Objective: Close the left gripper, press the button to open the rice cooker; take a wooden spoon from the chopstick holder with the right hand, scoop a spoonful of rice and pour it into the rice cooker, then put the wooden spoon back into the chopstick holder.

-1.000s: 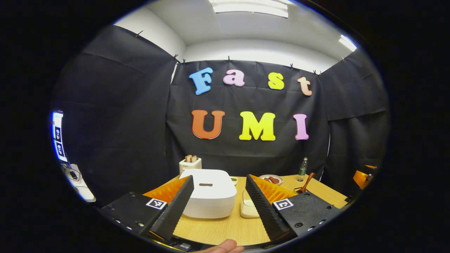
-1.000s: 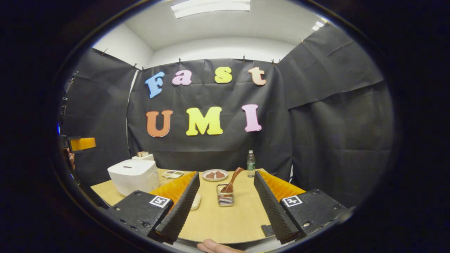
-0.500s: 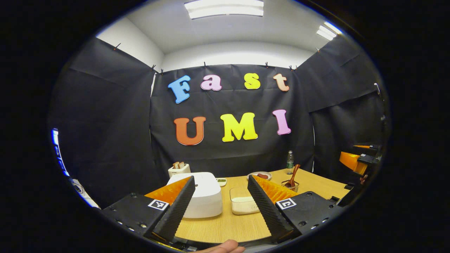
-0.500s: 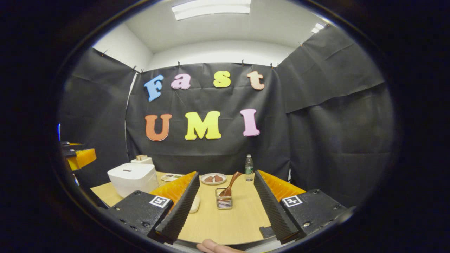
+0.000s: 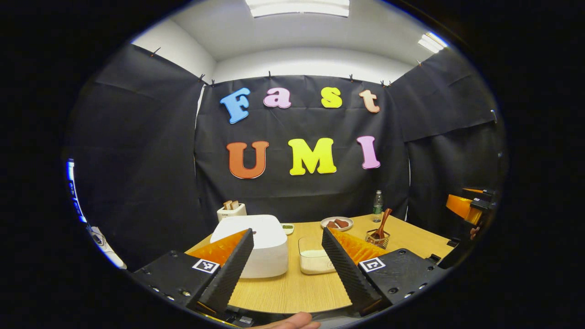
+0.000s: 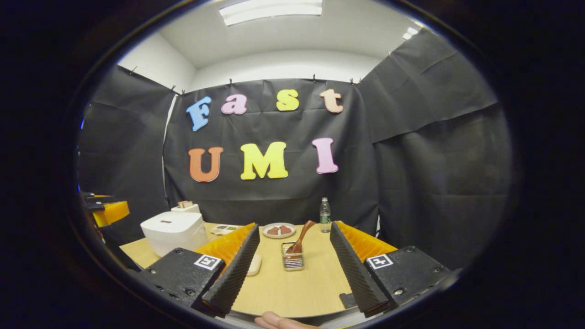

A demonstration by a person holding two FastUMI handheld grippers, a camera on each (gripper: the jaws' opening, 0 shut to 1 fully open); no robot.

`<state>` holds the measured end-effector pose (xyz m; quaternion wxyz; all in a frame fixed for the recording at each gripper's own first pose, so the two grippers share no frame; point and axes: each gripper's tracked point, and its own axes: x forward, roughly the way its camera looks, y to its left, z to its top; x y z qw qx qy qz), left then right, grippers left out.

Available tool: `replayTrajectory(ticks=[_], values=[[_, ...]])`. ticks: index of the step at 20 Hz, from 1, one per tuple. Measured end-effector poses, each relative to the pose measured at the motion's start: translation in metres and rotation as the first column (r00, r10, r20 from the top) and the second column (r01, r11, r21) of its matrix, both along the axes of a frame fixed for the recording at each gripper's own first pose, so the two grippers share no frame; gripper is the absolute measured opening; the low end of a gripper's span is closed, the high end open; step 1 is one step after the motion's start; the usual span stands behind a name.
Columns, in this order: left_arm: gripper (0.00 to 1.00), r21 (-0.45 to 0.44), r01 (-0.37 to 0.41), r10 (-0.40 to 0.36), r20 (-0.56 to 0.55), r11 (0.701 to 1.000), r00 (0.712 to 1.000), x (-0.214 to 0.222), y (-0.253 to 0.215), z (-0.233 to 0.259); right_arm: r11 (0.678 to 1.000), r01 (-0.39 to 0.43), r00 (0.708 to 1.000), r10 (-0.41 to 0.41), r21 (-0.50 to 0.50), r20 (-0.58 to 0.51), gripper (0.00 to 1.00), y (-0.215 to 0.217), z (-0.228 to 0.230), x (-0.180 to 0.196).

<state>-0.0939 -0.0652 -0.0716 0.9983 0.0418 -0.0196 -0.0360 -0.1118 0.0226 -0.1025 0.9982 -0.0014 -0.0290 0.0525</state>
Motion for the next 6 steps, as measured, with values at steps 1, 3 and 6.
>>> replayTrajectory(ticks=[1,3,6], values=[[0.95,-0.001,0.001,-0.001,0.003,1.000,1.000,-0.0006,0.0006,0.0009,1.000,-0.002,1.000,0.002,0.003,0.001,1.00,0.0007,0.0003,-0.0010],[0.95,-0.004,0.009,-0.009,0.001,1.000,1.000,-0.0022,-0.0014,0.0000,1.000,-0.007,1.000,0.007,0.004,0.006,0.99,0.0018,0.0012,-0.0009],[0.95,-0.009,0.019,-0.020,-0.008,1.000,1.000,-0.0024,-0.0016,-0.0043,1.000,-0.012,1.000,0.012,0.013,0.007,1.00,0.0015,0.0000,-0.0004]])
